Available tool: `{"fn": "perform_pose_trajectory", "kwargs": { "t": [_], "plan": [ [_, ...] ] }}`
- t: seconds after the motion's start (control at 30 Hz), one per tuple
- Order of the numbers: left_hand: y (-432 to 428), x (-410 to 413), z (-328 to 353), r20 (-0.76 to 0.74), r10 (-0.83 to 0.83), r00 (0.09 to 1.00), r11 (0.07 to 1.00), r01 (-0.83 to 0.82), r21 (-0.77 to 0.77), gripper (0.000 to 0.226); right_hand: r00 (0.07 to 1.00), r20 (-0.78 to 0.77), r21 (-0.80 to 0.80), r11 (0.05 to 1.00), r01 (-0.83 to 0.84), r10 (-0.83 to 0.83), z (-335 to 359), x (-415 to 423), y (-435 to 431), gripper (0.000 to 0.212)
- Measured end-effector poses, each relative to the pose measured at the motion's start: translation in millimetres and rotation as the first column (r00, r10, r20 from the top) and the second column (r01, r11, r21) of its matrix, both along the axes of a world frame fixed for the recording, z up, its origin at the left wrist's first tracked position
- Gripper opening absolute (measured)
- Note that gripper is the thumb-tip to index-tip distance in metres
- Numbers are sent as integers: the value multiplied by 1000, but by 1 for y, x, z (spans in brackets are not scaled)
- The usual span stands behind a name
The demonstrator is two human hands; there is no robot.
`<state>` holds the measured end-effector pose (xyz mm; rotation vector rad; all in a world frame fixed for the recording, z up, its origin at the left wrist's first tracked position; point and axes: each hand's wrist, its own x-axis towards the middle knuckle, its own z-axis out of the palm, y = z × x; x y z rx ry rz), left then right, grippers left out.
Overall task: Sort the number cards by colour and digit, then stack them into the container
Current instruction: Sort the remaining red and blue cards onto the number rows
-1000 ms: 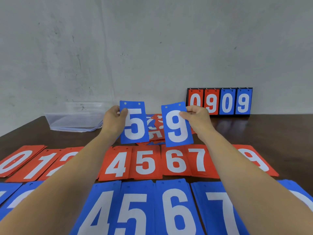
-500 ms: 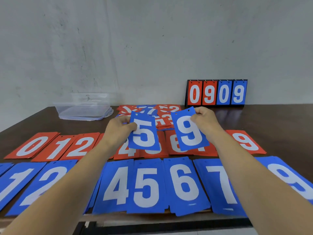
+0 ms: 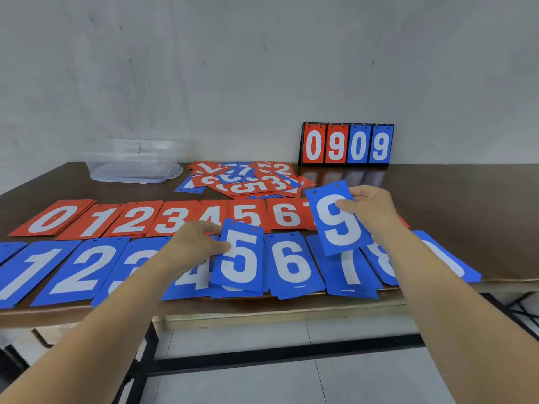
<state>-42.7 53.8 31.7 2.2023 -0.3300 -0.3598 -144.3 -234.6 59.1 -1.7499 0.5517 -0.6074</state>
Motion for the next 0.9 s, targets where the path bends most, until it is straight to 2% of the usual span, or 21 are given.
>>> {"fn": "perform_pose_trajectory", "kwargs": {
  "t": [0.1,0.2,0.37,0.5,0.73,0.9],
  "plan": [
    [-4,-6,-8,67,20,998,999,-22,35,46,1000,-7,-18,1000,16,-16,0,-11,-7,14],
    [-8,-10,-13,175,30,984,988,-56,143,51,1000,-14,-31,999,27,-28,-2,-19,-19,14],
    [-14,-17,-15,237,44,970,948,-115,298,66,998,-49,-41,999,30,-32,-7,-32,-44,20],
    [-20,-21,-12,304,29,952,917,-146,370,68,998,-42,-52,998,35,-37,-8,-43,-63,24],
    [-62,-33,-3,370,3,929,930,-139,341,65,996,-47,-28,997,72,-73,-7,-72,-105,15],
    [-103,-44,-5,422,-55,905,939,-97,329,65,988,-121,30,995,97,-93,-7,-94,-138,15]
  ]
}}
